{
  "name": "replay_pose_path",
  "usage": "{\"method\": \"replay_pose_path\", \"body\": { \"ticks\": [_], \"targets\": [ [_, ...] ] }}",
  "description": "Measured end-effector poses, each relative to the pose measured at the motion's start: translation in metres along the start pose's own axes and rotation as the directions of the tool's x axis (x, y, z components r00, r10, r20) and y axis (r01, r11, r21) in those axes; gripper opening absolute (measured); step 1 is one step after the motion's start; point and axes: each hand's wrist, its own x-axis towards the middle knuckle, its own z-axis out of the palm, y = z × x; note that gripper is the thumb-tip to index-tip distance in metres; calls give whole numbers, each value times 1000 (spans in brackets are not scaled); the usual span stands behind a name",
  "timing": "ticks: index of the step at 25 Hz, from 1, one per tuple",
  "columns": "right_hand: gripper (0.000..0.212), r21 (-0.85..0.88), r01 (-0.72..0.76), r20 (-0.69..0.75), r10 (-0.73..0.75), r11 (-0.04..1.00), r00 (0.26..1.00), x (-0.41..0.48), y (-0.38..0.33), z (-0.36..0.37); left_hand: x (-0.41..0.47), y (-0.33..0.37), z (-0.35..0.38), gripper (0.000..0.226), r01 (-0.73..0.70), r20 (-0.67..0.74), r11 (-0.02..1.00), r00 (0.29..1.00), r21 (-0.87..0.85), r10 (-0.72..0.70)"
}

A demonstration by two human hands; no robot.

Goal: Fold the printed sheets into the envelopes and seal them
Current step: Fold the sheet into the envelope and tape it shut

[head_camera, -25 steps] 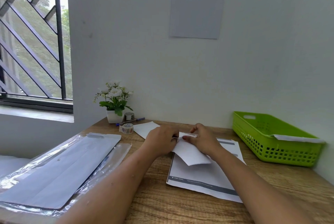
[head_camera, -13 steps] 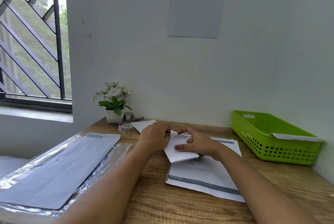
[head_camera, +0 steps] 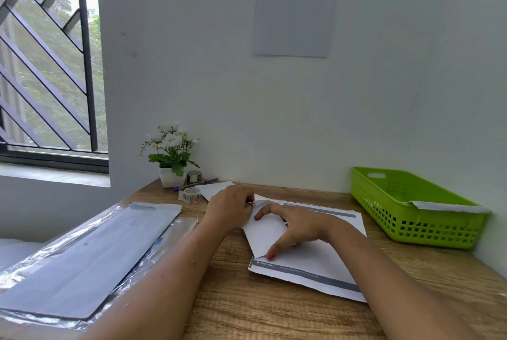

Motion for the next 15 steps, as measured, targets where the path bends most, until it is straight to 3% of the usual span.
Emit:
{"method": "replay_pose_path", "body": {
  "ticks": [8,15],
  "targets": [
    [84,-63,19,31,-17,998,999,2,2,-5,0,2,1,16,3,14,1000,1000,14,-3],
    [44,33,50,-86,-47,998,995,10,7,1,0,1,2,15,-11,22,1000,1000,14,11]
  ]
}}
